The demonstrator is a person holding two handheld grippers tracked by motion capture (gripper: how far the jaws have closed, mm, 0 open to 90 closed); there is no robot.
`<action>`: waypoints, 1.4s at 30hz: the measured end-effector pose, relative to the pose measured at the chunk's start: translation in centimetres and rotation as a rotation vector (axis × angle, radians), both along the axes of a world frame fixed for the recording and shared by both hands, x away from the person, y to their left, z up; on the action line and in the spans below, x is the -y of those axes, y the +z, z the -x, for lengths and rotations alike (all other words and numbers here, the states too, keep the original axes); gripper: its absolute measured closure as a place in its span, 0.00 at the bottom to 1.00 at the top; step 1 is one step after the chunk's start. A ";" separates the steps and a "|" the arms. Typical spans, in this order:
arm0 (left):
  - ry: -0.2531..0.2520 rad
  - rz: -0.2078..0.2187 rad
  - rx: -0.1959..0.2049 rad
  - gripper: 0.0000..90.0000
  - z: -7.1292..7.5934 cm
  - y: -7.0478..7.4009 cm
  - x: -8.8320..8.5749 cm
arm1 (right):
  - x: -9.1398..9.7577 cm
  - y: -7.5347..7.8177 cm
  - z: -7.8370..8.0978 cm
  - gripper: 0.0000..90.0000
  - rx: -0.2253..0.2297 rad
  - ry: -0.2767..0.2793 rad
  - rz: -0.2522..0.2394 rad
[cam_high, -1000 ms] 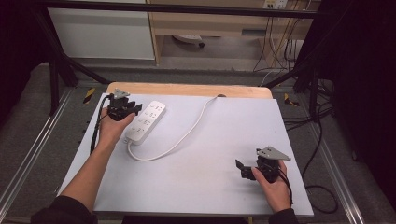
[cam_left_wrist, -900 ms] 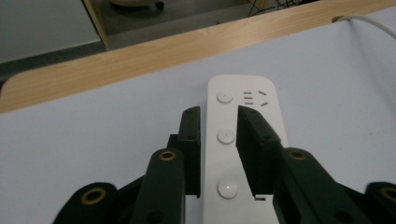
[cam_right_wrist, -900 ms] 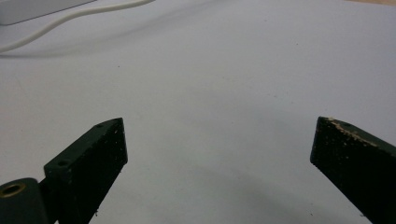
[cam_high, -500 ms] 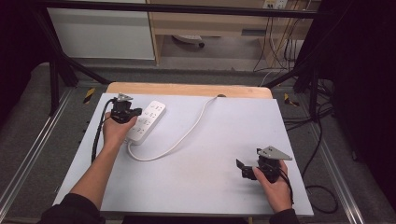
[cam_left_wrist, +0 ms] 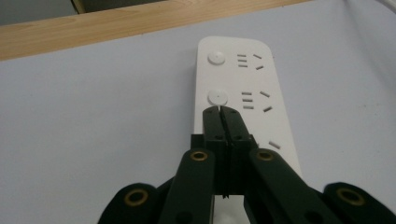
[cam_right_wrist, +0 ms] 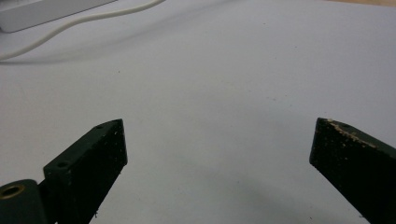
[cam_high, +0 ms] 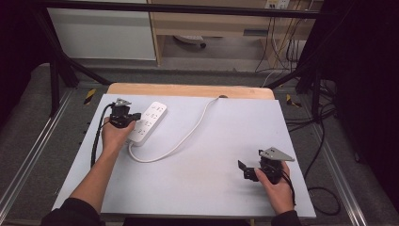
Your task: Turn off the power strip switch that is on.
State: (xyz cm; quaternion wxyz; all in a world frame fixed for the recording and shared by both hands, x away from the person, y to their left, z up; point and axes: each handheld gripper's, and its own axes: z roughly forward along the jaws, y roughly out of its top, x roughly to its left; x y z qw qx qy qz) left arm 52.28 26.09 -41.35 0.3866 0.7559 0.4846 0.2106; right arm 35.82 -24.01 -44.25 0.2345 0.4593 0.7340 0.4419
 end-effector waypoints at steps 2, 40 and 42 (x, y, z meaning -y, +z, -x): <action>0.006 0.010 0.004 1.00 0.1 -0.3 -0.1 | 0.0 0.0 0.0 0.05 -0.001 0.001 0.005; 0.005 0.006 0.053 1.00 0.3 -1.5 0.2 | -0.1 -0.2 0.0 0.04 -0.012 0.010 0.005; 0.001 0.005 0.054 1.00 0.3 -1.5 0.3 | -0.1 -0.2 0.0 0.04 -0.014 0.012 0.006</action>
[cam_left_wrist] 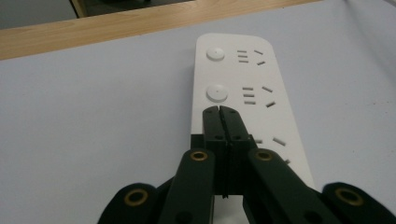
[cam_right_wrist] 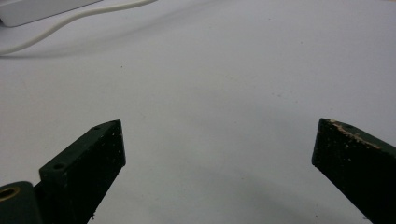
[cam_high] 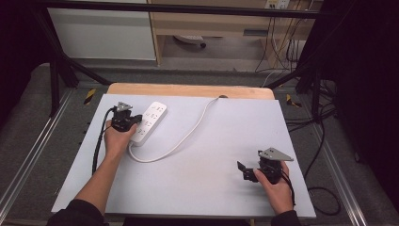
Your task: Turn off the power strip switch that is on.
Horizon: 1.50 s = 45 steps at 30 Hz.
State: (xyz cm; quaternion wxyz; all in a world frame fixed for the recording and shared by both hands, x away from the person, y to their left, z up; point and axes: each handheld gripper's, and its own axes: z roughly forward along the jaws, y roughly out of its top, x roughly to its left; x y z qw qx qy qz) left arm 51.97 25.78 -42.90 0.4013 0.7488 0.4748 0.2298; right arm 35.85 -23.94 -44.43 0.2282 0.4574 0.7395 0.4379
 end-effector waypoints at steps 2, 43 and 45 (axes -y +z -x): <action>0.000 0.001 -0.001 1.00 0.0 0.0 0.0 | 0.0 0.0 0.0 0.04 0.000 0.000 0.000; 0.010 -0.018 0.020 1.00 0.1 -0.7 0.3 | -0.1 0.0 0.1 0.04 0.004 0.006 0.009; 0.017 -0.005 0.019 1.00 0.1 -0.8 0.2 | -0.2 0.1 0.1 0.04 0.006 0.006 0.006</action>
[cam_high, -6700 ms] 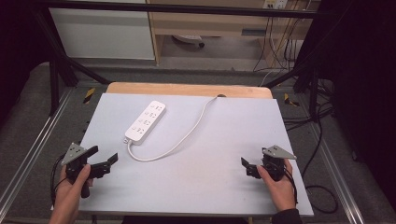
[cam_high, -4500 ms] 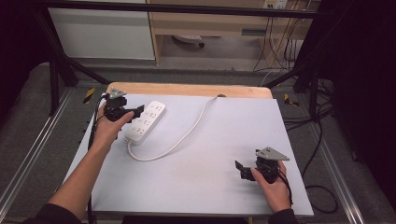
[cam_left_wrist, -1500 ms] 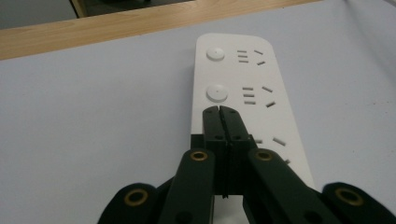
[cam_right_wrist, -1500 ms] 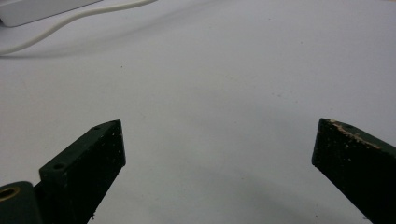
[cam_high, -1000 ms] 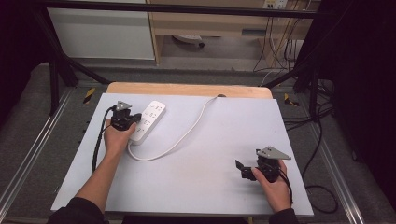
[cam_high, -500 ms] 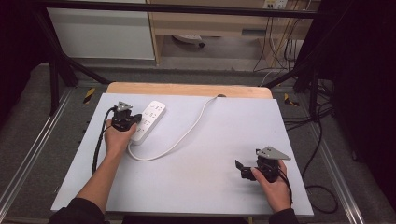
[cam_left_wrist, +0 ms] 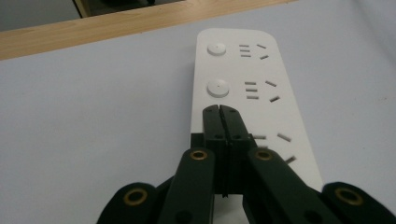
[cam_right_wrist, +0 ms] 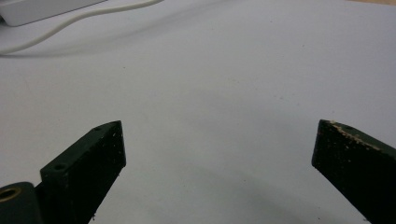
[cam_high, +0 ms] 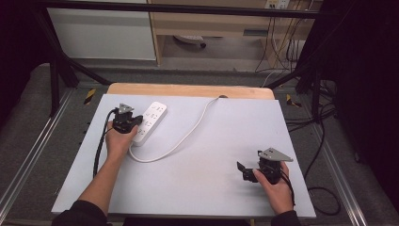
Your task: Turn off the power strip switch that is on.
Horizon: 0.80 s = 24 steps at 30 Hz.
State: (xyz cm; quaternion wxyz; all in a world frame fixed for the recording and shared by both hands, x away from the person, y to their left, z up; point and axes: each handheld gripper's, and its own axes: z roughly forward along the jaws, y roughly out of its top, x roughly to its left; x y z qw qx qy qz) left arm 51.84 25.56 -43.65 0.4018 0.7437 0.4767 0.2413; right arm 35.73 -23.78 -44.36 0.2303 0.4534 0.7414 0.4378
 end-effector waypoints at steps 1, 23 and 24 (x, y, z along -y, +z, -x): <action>0.001 0.003 0.000 1.00 0.0 0.0 0.0 | 0.0 0.0 0.0 0.04 0.000 -0.001 -0.001; 0.028 0.096 0.001 1.00 0.2 -0.5 0.0 | 0.0 0.0 0.0 0.04 -0.003 -0.002 0.010; 0.027 0.095 0.002 1.00 0.2 -0.5 0.0 | 0.0 0.0 0.0 0.04 -0.003 -0.002 0.010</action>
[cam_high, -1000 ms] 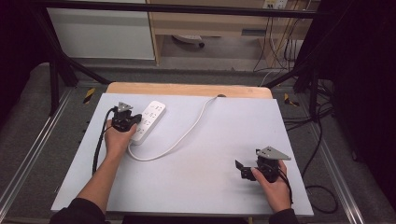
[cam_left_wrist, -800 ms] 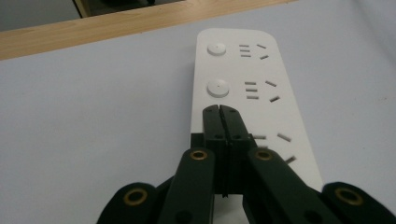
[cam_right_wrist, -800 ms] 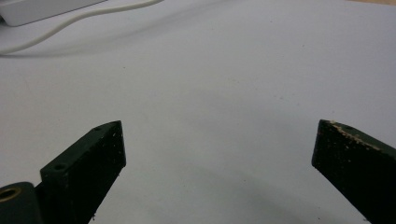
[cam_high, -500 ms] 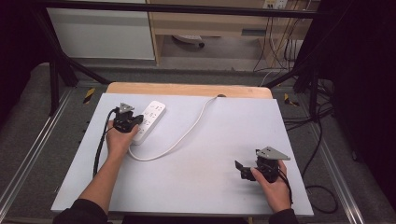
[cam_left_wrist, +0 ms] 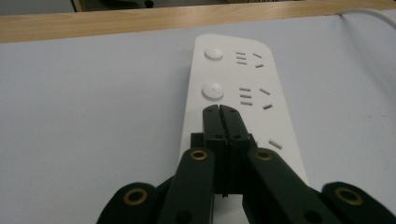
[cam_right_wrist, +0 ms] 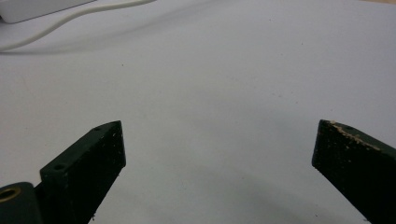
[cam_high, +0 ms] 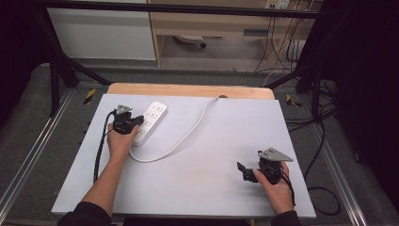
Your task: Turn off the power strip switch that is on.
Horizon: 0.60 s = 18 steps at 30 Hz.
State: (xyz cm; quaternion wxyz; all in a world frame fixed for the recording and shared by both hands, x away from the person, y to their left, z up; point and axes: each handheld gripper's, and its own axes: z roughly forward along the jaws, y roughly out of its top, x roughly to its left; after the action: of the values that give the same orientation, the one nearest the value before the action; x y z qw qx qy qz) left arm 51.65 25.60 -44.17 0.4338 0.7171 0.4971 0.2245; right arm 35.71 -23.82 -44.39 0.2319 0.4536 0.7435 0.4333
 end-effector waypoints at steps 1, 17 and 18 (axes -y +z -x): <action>0.002 -0.004 0.001 1.00 0.0 0.0 0.0 | 0.0 0.0 0.0 0.04 0.000 0.000 0.001; -0.012 -0.070 0.012 1.00 0.1 0.2 -0.3 | 0.0 -0.1 0.0 0.04 -0.004 0.000 0.011; -0.012 -0.077 0.013 1.00 0.1 0.2 -0.2 | 0.0 -0.1 0.0 0.04 -0.004 0.000 0.011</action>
State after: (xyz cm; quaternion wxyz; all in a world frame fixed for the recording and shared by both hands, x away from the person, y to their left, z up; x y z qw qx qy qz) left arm 51.51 25.84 -43.92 0.4104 0.7347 0.4812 0.2456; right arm 35.68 -23.78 -44.45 0.2326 0.4532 0.7464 0.4283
